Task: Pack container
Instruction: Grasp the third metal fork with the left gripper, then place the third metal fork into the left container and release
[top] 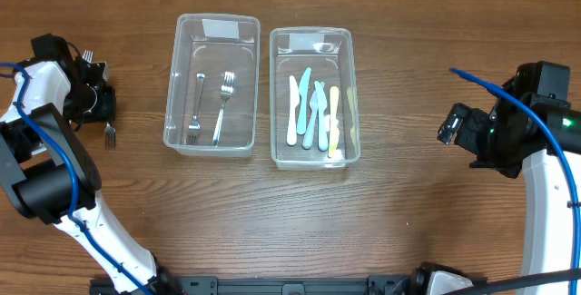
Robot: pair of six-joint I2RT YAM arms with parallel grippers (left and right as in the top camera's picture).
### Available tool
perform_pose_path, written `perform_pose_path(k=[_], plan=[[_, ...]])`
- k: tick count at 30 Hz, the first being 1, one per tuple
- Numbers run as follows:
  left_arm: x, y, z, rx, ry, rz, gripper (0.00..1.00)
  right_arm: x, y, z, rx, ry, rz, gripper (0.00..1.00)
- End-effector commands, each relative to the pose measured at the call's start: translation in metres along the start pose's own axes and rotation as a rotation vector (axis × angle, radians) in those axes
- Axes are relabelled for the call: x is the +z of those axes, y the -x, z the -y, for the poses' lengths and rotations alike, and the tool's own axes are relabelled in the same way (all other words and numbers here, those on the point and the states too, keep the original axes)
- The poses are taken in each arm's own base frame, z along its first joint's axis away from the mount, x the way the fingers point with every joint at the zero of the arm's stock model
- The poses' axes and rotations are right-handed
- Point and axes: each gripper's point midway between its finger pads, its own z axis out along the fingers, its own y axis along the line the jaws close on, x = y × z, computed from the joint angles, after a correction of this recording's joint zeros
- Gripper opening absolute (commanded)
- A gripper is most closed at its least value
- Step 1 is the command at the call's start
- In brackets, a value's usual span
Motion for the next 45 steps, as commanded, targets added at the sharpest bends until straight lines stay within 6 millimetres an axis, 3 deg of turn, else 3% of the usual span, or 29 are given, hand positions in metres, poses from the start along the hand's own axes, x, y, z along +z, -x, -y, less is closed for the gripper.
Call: perform_pose_path(k=[1,4,7,9,12,15,17,18,21,23,24,27,35,37,40,41,42,43,45], plan=[[0.018,-0.01,0.004,-0.027,-0.035,-0.049,0.13,-0.005,0.002,-0.001,-0.01,-0.001,0.025,1.0],[0.014,-0.007,0.003,-0.061,-0.033,-0.044,0.04,-0.005,0.002,-0.001,-0.01,-0.001,0.025,1.0],[0.001,-0.001,0.004,-0.075,-0.033,-0.032,0.04,-0.005,0.002,-0.001,-0.01,0.0,0.026,1.0],[-0.023,0.008,0.009,-0.072,-0.034,-0.001,0.04,-0.005,0.002,-0.001,-0.01,0.0,0.026,1.0],[-0.075,0.024,0.028,-0.043,-0.04,0.091,0.04,-0.005,0.002,-0.001,-0.009,0.0,0.025,1.0],[-0.142,0.034,0.063,0.012,-0.025,0.218,0.04,-0.005,0.002,-0.002,-0.009,0.005,0.023,1.0],[-0.185,0.033,0.101,0.069,-0.032,0.309,0.04,-0.005,0.002,-0.002,-0.009,0.007,0.024,1.0],[-0.21,0.031,0.13,0.124,-0.028,0.366,0.04,-0.005,0.002,-0.002,-0.009,0.008,0.023,1.0],[-0.241,0.019,0.192,0.22,0.001,0.444,0.04,-0.005,0.001,-0.005,-0.01,0.026,0.019,1.0],[-0.238,0.013,0.223,0.263,-0.007,0.439,0.04,-0.005,0.001,-0.005,-0.009,0.025,0.017,1.0],[-0.229,0.01,0.239,0.279,-0.02,0.418,0.04,-0.005,0.0,-0.005,-0.009,0.025,0.015,1.0],[-0.19,0.009,0.259,0.277,-0.039,0.329,0.04,-0.005,0.0,-0.005,-0.008,0.024,0.013,1.0],[-0.068,-0.004,0.263,0.283,-0.023,0.007,0.04,-0.005,-0.002,-0.004,-0.008,0.022,0.004,1.0],[-0.057,-0.009,0.263,0.282,-0.026,-0.035,0.04,-0.005,-0.002,-0.004,-0.008,0.022,0.005,1.0],[-0.06,-0.007,0.264,0.285,-0.031,-0.024,0.05,-0.005,-0.002,-0.004,-0.008,0.022,0.005,1.0],[-0.064,-0.004,0.265,0.296,-0.033,-0.014,0.17,-0.005,-0.002,-0.004,-0.008,0.022,0.005,1.0],[-0.071,0.0,0.266,0.3,-0.035,0.002,0.49,-0.005,-0.002,-0.004,-0.008,0.022,0.005,1.0],[-0.082,0.004,0.265,0.299,-0.031,0.022,0.64,-0.005,-0.002,-0.004,-0.008,0.022,0.005,1.0],[-0.108,0.014,0.263,0.306,-0.011,0.07,0.72,-0.005,-0.002,-0.004,-0.008,0.022,0.005,1.0]])
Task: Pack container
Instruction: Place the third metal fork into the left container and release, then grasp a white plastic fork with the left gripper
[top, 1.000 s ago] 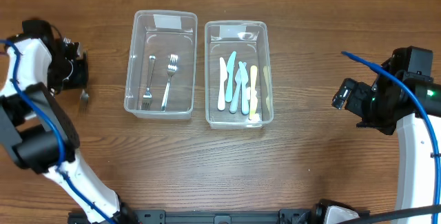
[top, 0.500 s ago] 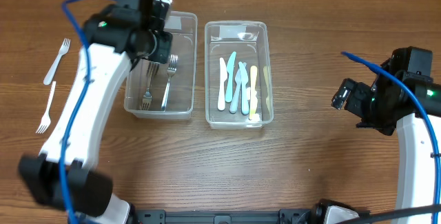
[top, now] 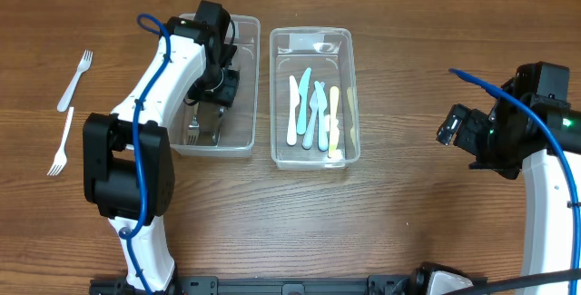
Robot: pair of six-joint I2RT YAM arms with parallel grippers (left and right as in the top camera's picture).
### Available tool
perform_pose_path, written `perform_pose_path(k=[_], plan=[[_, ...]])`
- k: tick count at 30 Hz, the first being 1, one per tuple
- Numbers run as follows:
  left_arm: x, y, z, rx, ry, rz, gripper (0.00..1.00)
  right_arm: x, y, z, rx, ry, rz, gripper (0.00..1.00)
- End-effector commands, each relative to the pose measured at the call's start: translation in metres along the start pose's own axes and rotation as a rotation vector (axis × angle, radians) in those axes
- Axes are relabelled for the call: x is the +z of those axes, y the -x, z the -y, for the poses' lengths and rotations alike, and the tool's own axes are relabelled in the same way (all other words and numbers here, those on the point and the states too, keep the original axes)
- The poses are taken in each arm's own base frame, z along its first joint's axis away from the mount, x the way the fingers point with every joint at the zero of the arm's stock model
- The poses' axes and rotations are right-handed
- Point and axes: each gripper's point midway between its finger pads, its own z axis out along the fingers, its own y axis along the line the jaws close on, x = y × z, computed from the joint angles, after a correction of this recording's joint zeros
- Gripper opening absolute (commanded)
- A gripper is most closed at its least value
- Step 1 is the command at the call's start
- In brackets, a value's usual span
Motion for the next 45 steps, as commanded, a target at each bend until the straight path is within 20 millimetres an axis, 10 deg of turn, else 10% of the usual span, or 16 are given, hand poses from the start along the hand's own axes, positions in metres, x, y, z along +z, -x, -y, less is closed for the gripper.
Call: perform_pose_path(k=[1,6,12,16,22,35,45], plan=[[-0.066,0.025,-0.007,0.004,0.041,0.146,0.78,-0.005,0.001,-0.004,-0.01,0.016,0.02,1.0],[-0.198,0.004,-0.064,-0.122,0.164,0.361,1.0,-0.005,0.001,-0.003,-0.01,0.015,0.019,1.0],[-0.257,-0.082,-0.187,-0.501,0.199,0.468,1.0,-0.005,0.001,-0.004,-0.01,0.016,0.021,1.0],[-0.23,-0.118,-0.242,-0.675,0.158,0.479,1.0,-0.005,0.002,-0.004,-0.01,0.016,0.022,1.0],[-0.129,-0.147,-0.296,-0.727,0.183,0.419,1.0,-0.005,0.002,-0.004,-0.01,0.016,0.022,1.0],[0.001,-0.14,-0.309,-0.577,0.051,0.219,1.0,-0.005,0.005,-0.002,-0.011,0.007,0.035,1.0],[0.039,-0.149,-0.321,-0.585,0.088,0.129,1.0,-0.005,0.004,-0.002,-0.011,0.007,0.032,1.0]])
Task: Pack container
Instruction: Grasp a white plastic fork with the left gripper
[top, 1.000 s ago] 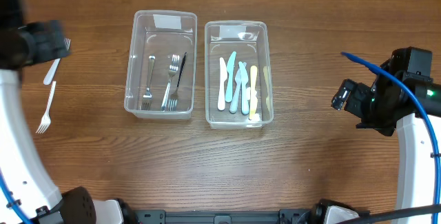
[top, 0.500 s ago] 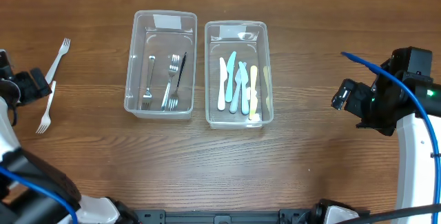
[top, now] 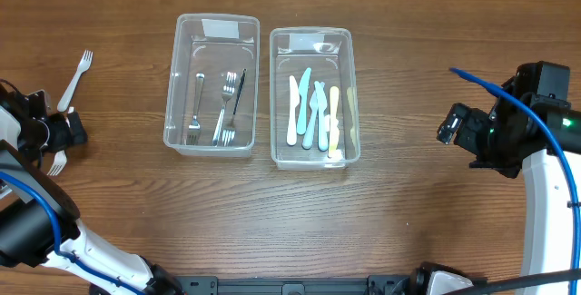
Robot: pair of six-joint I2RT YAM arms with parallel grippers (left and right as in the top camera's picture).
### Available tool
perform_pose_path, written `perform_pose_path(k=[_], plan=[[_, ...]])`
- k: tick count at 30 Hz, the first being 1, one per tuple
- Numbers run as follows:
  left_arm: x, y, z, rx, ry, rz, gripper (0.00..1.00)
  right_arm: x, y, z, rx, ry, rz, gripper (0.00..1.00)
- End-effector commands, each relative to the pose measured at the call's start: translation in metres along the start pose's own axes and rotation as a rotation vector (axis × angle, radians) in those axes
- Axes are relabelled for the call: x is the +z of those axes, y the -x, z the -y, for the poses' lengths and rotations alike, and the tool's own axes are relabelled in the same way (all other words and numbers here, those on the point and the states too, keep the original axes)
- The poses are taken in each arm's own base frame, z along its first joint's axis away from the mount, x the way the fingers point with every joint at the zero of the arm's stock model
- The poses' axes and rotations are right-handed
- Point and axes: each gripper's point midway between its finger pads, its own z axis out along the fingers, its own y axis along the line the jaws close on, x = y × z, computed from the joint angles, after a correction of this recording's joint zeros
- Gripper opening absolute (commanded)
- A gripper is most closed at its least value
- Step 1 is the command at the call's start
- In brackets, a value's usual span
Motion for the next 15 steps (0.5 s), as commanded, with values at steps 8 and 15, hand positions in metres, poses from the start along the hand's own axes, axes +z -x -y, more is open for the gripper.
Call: perform_pose_path(k=[8,15], plan=[[0.026,0.002,0.001,0.082,0.044,-0.025,1.0,-0.005,0.001,-0.002,-0.009,0.004,0.018,1.0],[0.047,-0.009,0.009,0.116,0.013,-0.083,1.0,-0.005,0.0,-0.001,-0.009,0.004,0.015,1.0]])
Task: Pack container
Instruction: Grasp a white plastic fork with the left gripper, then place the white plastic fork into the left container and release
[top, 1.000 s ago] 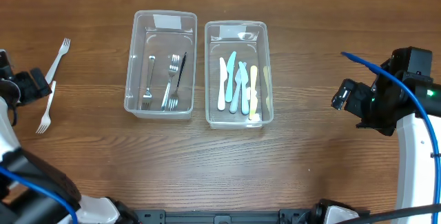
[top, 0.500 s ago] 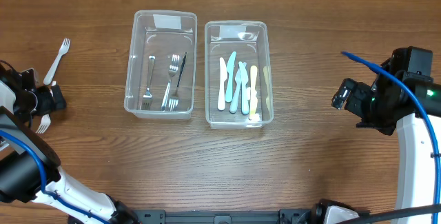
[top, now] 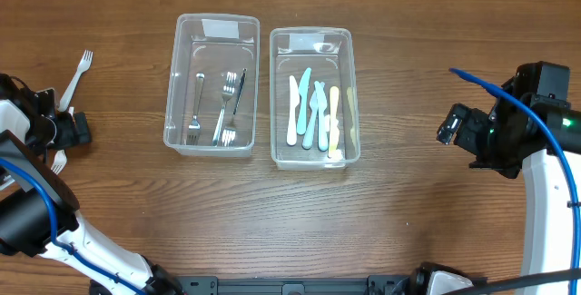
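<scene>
The left clear container [top: 169, 104] holds three forks [top: 223, 106], one of them with a dark handle. Several pastel plastic knives [top: 313, 113] lie in the right clear container [top: 355, 95]. At the table's far left, my left gripper [top: 78, 130] hangs over a white fork [top: 58, 162] and hides most of it. A second white fork [top: 76, 75] lies just beyond, free. Its jaws are too small and dark to read. My right gripper [top: 448, 124] hovers at the right, away from both containers, and its jaws cannot be read either.
The two containers stand side by side at the table's back middle. A blue cable [top: 481, 84] arcs off the right arm. The left arm's white links [top: 36, 213] run along the left edge down to the front.
My left gripper has shifted slightly right and toward the back over the lower white fork. Containers, cutlery and right arm have not moved.
First my left gripper was at the far left with a fork showing below it, and the left container held two forks. Then the gripper was inside that container. Then it was back at the far left by the lower white fork, where it still hovers, with three forks in the container.
</scene>
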Robot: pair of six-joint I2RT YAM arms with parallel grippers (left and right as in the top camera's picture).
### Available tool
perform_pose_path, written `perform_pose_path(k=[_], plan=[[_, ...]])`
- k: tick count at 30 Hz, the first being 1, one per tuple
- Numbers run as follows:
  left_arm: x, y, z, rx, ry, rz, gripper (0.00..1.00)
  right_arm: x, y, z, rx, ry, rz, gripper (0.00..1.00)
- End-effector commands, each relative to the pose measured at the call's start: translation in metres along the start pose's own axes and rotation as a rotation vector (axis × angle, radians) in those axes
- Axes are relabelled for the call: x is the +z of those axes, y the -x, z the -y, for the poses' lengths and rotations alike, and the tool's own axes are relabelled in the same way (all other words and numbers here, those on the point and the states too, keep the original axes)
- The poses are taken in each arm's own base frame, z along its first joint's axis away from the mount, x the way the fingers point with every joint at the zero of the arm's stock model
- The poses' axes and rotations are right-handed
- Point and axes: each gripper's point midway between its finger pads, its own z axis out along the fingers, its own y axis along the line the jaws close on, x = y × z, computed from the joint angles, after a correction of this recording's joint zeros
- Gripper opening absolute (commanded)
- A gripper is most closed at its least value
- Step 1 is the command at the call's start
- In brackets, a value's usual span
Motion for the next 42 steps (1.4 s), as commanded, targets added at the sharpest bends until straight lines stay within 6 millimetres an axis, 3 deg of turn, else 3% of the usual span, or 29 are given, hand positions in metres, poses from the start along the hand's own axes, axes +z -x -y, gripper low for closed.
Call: perform_pose_path(k=[1,5,9,12,20,25,30,34,38,40,42], plan=[[0.027,-0.018,0.01,0.018,-0.034,-0.085,0.99,-0.005,0.001,-0.002,-0.009,0.005,0.019,1.0],[0.027,-0.02,0.013,-0.022,-0.05,-0.096,0.69,-0.005,0.0,-0.001,-0.009,0.004,0.017,1.0],[0.027,-0.024,0.016,-0.023,-0.066,-0.11,0.54,-0.005,0.0,-0.001,-0.009,0.004,0.016,1.0],[0.026,-0.027,0.018,-0.024,-0.073,-0.122,0.23,-0.005,0.0,-0.001,-0.009,0.003,0.015,1.0],[0.026,-0.029,0.019,-0.037,-0.077,-0.129,0.04,-0.005,0.0,-0.001,-0.01,0.003,0.015,1.0],[0.015,-0.024,0.022,-0.061,-0.072,-0.115,0.04,-0.005,0.0,-0.001,-0.013,0.004,0.015,1.0],[-0.048,0.013,0.055,0.041,-0.045,0.054,0.04,-0.005,0.0,-0.001,-0.013,0.004,0.015,1.0],[-0.14,0.038,0.114,0.175,0.0,0.273,0.04,-0.005,-0.001,-0.003,-0.012,0.015,0.011,1.0],[-0.217,0.038,0.181,0.315,-0.015,0.428,0.04,-0.005,-0.002,-0.003,-0.011,0.015,0.007,1.0],[-0.24,0.033,0.212,0.368,-0.012,0.468,0.04,-0.005,-0.002,-0.003,-0.011,0.015,0.007,1.0],[-0.244,0.025,0.242,0.407,-0.048,0.473,0.04,-0.005,-0.002,-0.003,-0.012,0.014,0.007,1.0]])
